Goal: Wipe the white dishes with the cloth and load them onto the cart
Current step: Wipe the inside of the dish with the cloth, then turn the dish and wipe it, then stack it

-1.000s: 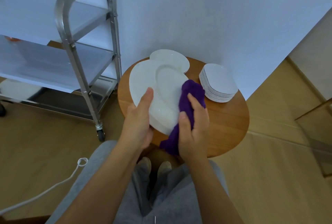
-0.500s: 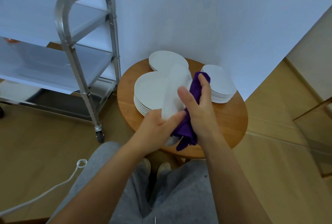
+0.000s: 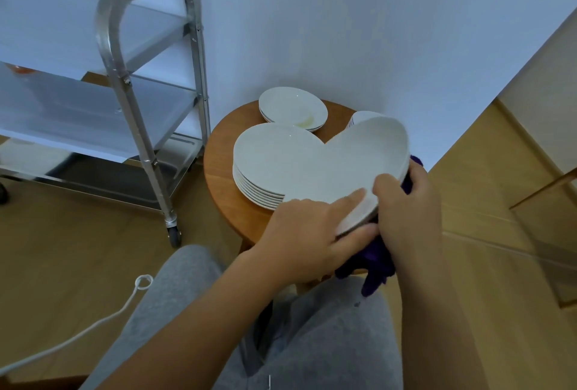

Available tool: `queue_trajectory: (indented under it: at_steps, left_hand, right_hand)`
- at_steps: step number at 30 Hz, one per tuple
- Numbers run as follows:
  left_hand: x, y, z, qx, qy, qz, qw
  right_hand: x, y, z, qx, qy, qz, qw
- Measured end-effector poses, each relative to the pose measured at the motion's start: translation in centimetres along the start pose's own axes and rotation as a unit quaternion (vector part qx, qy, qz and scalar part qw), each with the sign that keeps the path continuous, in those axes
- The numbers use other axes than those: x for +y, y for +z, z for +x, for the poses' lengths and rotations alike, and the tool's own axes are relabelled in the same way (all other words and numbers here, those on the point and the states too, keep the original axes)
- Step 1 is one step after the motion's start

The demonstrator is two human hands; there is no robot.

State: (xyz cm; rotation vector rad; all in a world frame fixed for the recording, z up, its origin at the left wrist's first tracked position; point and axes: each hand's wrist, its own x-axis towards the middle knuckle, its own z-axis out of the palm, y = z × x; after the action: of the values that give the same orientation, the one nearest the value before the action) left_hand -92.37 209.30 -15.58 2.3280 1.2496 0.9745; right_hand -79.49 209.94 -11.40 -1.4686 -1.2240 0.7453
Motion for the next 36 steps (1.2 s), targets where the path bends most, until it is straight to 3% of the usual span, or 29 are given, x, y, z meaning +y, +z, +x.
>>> queue_trajectory:
  at_steps: [2,5,7,9,10,13,18,24,31,36]
  left_hand:
    - [-1.6,-0.4,-0.2,-0.005,-0.078,-0.087,0.993]
    - [-5.0,-0.8,-0.5,0.141,-0.208,-0.064,0.966]
    - [-6.2,-1.4,0.0,0.216,-0.307,-0.247,0.893]
    - [-7.0,-1.2,0.5,0.2,-0.394,-0.445,0.779]
    - [-7.3,-1.1,0.5,0.191,-0.406,-0.469,0.761]
    - [-8.0,-0.8,0.1,0.233,-0.388,-0.423,0.785]
    - [-9.8,-1.3,0.7,0.261,-0.409,-0.365,0.795]
    - [-13.4,-1.6,3.6,0.219,-0.42,-0.206,0.856]
    - [-16.7,-1.3,6.1,0.17,-0.465,-0.139,0.858]
    - [-18.4,-0.9,6.5,0.141,-0.46,-0.013,0.877]
  right_hand:
    - [0.7,-0.8,0.6,0.032,0.04,0.045,0.998]
    - [2.3,-1.7,1.3,0.07,0.092,0.127,0.985]
    - [3.3,-1.3,1.6,0.076,0.085,0.125,0.986]
    - [3.9,-0.5,1.8,0.058,0.073,0.109,0.99]
    - [4.2,-0.1,1.9,0.044,0.071,0.1,0.992]
    - [5.2,0.6,2.4,0.038,0.082,0.072,0.993]
    - [5.8,1.2,3.2,0.075,0.072,0.026,0.994]
    - [6.1,2.5,5.1,0.044,0.087,0.008,0.995]
    - [7.0,5.0,6.8,0.013,0.095,0.011,0.995]
    - [7.4,6.1,8.3,-0.01,0.097,-0.019,0.995]
